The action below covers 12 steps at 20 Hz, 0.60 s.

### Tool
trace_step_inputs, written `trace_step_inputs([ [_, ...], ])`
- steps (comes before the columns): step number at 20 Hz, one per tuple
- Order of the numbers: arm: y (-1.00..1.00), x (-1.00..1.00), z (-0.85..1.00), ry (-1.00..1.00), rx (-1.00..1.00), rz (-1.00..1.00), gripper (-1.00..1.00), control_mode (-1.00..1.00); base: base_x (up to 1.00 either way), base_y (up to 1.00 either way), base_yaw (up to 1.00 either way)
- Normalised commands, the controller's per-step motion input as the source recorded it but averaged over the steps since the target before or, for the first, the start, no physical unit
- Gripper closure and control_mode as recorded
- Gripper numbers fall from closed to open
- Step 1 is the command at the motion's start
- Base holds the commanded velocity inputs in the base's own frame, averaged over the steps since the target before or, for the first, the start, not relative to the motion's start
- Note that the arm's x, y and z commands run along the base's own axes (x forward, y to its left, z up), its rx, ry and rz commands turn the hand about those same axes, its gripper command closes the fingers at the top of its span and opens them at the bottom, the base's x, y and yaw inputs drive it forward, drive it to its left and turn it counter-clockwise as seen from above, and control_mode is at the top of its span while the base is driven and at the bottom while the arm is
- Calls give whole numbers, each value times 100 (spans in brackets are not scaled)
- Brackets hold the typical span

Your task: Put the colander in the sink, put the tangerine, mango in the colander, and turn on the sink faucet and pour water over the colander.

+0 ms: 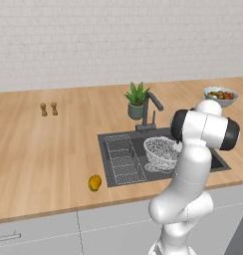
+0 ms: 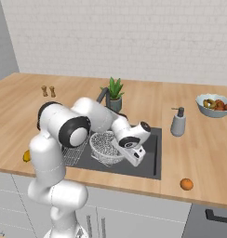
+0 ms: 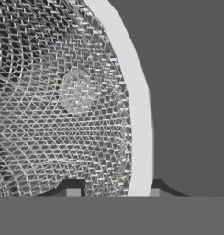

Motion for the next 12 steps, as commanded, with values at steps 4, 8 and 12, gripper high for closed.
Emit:
trace_step_inputs([
  [4, 44, 6, -4, 5, 0, -18, 100, -100, 0, 0, 0],
  [8, 53, 0, -24, 5, -2, -21, 100, -100, 0, 0, 0],
  [12, 21, 0, -54, 5, -4, -18, 100, -100, 0, 0, 0],
])
